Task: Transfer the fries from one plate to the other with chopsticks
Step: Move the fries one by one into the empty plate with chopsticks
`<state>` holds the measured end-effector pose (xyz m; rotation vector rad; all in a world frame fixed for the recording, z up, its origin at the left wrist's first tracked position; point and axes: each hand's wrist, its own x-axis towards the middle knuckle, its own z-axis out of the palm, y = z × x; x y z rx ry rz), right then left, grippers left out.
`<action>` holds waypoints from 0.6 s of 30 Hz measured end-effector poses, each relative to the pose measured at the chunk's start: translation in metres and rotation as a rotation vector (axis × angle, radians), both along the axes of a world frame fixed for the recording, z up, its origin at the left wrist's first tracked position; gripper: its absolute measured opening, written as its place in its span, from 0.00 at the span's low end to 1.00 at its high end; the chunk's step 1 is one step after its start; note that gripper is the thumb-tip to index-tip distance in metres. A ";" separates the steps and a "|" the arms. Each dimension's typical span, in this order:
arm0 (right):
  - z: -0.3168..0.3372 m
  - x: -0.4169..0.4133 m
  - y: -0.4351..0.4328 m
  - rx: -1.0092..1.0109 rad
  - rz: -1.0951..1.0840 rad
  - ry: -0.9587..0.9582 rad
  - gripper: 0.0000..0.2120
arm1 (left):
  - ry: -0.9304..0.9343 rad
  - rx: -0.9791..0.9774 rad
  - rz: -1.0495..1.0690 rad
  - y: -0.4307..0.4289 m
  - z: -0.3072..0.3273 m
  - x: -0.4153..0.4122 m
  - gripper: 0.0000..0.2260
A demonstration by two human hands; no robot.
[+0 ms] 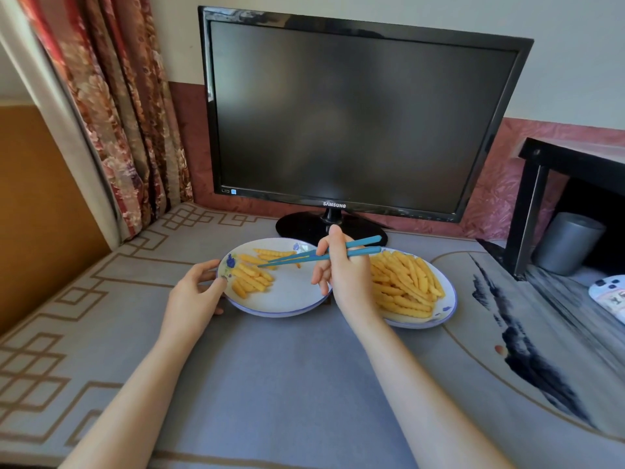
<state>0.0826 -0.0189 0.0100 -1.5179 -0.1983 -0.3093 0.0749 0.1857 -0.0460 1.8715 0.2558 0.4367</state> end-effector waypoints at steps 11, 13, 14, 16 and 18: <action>0.027 -0.023 -0.038 0.074 -0.192 -0.043 0.21 | 0.007 0.018 0.004 0.000 0.000 0.000 0.15; 0.037 -0.028 -0.053 0.078 -0.248 -0.059 0.21 | 0.009 0.021 0.004 0.000 0.000 0.000 0.15; 0.041 -0.031 -0.062 0.079 -0.274 -0.070 0.20 | 0.009 0.025 0.004 0.001 0.000 0.000 0.15; 0.046 -0.038 -0.079 0.084 -0.313 -0.098 0.20 | 0.006 0.027 0.007 0.001 -0.001 0.000 0.15; 0.047 -0.048 -0.097 0.102 -0.348 -0.128 0.20 | 0.003 0.020 0.004 0.001 -0.001 0.000 0.15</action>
